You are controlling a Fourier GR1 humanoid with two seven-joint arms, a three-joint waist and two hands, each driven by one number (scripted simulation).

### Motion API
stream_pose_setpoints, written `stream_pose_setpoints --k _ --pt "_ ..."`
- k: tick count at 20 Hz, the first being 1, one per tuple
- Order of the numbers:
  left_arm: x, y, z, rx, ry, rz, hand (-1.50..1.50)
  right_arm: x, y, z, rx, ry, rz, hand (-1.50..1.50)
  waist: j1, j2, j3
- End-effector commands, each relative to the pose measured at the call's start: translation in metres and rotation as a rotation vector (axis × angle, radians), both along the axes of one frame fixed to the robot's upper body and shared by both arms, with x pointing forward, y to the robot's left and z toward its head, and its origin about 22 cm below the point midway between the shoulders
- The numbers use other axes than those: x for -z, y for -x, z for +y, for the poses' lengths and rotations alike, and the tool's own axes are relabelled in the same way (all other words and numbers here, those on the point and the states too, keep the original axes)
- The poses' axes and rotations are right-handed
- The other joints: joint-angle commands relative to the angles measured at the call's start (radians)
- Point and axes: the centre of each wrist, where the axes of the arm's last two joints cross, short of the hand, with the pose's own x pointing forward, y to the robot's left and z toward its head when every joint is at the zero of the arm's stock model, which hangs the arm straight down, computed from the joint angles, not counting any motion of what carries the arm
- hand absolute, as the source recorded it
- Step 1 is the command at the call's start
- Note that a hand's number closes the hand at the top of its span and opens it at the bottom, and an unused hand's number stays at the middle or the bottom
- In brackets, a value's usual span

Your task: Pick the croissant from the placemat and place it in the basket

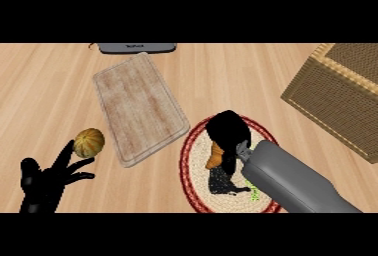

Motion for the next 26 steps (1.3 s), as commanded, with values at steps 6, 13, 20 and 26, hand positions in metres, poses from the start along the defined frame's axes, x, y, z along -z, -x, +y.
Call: stream_pose_setpoints --k 6,13,20,26 --pt "0.02 0.037 0.012 -0.101 0.047 0.117 0.0 0.022 0.085 -0.095 -0.371 -0.151 0.105 1.5 -0.127 -0.011 -0.015" --pt "0.016 0.043 0.013 -0.123 0.054 0.115 0.0 -0.014 0.113 -0.17 -0.383 -0.431 -0.024 1.5 -0.149 0.007 -0.015" --pt "0.011 0.054 0.019 -0.137 0.047 0.095 0.0 -0.048 0.116 -0.178 -0.25 -1.034 -0.029 1.5 -0.151 0.015 -0.016" --pt "0.008 0.045 0.008 -0.1 0.059 0.094 0.0 -0.117 0.101 -0.226 -0.166 -1.168 -0.107 1.5 -0.141 0.014 -0.02"
